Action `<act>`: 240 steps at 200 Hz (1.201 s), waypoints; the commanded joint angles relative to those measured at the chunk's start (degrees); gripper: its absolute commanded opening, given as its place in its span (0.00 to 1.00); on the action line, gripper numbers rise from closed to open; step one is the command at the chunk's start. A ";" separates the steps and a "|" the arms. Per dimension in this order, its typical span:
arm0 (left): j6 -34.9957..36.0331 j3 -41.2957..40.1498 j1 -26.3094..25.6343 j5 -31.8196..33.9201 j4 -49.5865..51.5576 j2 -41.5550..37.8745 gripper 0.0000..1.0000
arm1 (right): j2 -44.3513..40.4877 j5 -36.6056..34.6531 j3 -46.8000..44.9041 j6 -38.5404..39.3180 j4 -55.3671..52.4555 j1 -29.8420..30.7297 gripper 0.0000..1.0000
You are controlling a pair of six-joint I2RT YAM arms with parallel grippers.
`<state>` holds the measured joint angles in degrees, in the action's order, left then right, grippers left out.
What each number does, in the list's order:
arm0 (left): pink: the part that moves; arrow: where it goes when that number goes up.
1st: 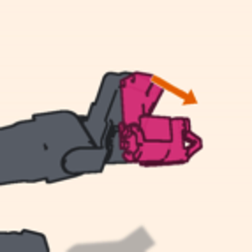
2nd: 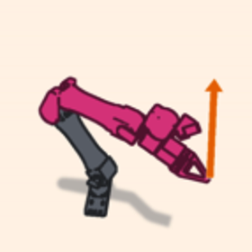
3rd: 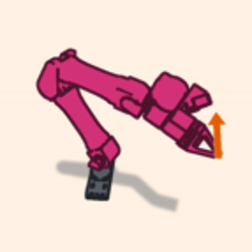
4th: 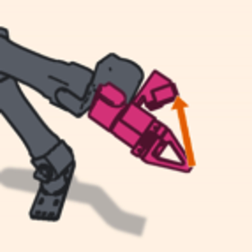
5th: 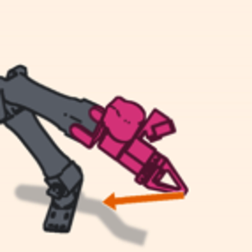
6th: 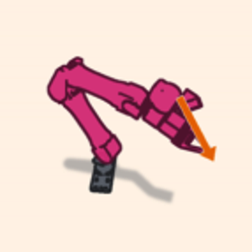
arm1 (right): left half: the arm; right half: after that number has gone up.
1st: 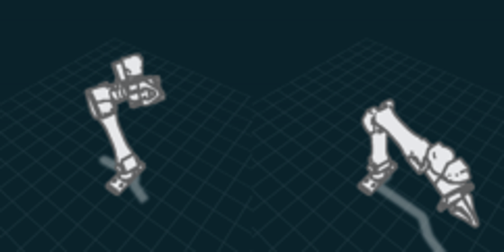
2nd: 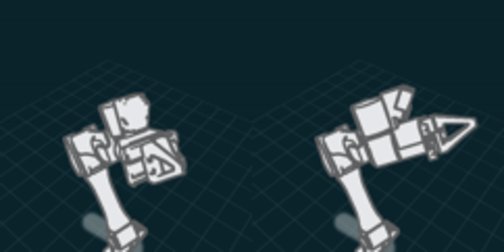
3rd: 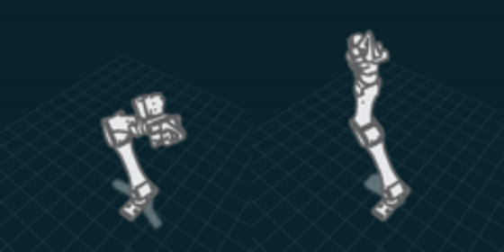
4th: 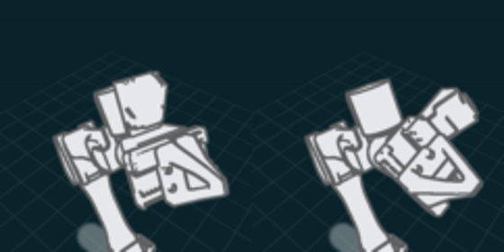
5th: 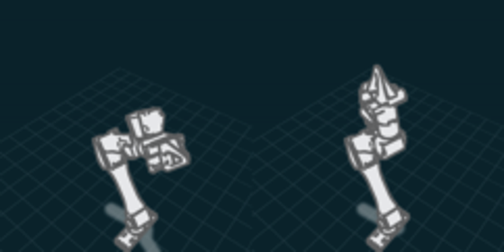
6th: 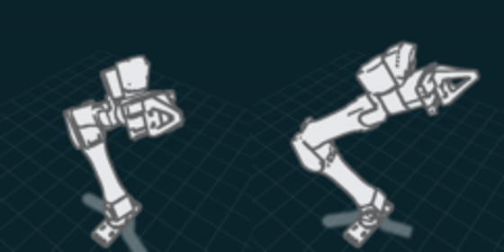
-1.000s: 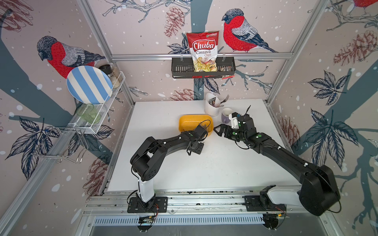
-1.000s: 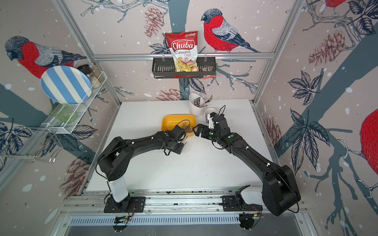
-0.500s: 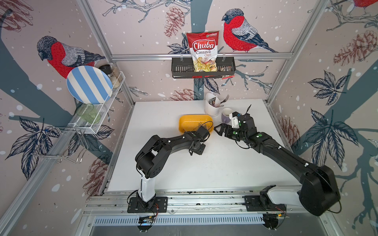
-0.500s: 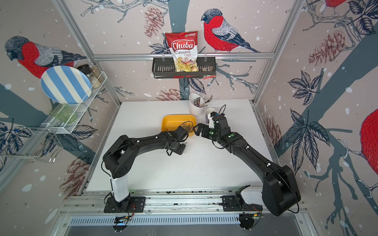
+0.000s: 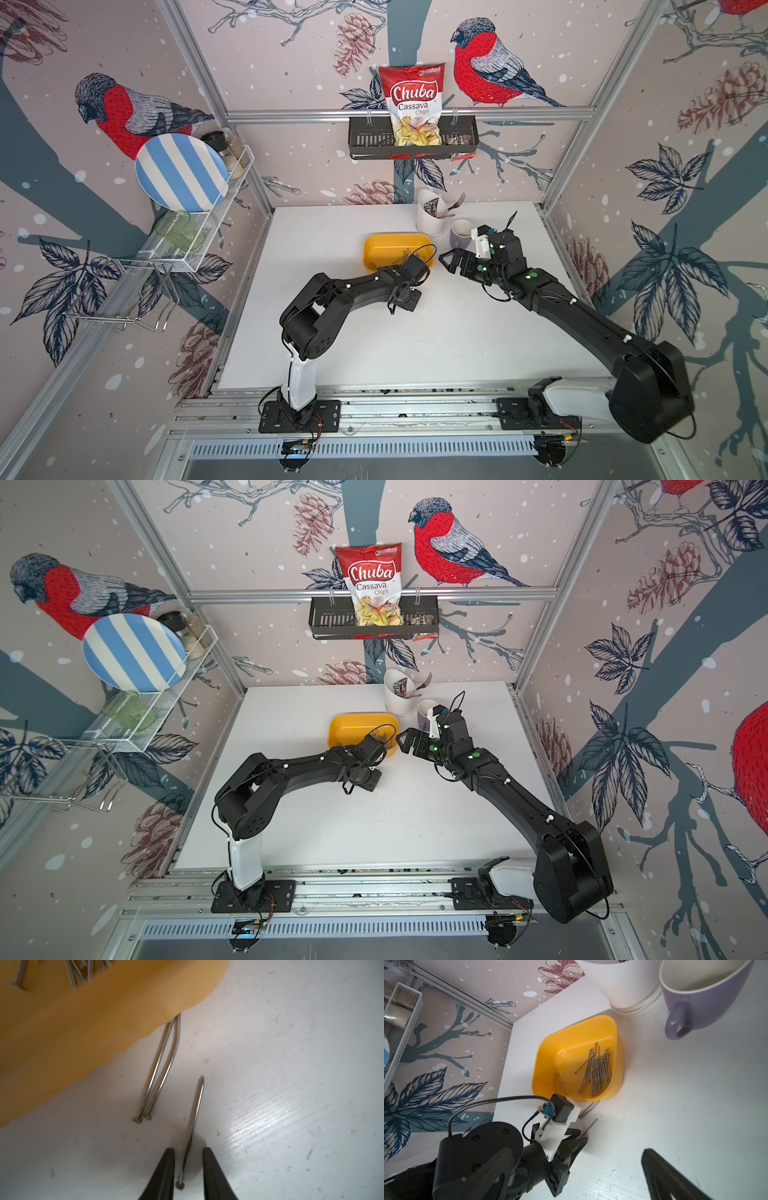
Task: Put the nails on the desktop into the storage box
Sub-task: Pick up the nail from the center of the board.
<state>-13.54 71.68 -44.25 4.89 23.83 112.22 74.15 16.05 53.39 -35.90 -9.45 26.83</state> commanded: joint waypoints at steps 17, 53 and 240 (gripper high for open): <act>-0.02 -2.38 -0.31 -1.78 4.79 0.63 0.15 | -0.32 -0.36 0.36 0.83 -0.26 -0.69 1.00; -1.08 -5.14 -1.69 -3.11 4.29 -0.04 0.04 | -0.41 -0.32 0.42 1.09 -0.51 -1.60 1.00; -18.68 -20.12 9.42 -24.09 -19.63 -27.33 0.00 | 9.68 21.38 3.43 -1.98 2.10 -2.10 0.99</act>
<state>-28.73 52.73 -36.07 -15.03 11.77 87.92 81.28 29.45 55.24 -36.45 -9.34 23.00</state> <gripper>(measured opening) 0.048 0.998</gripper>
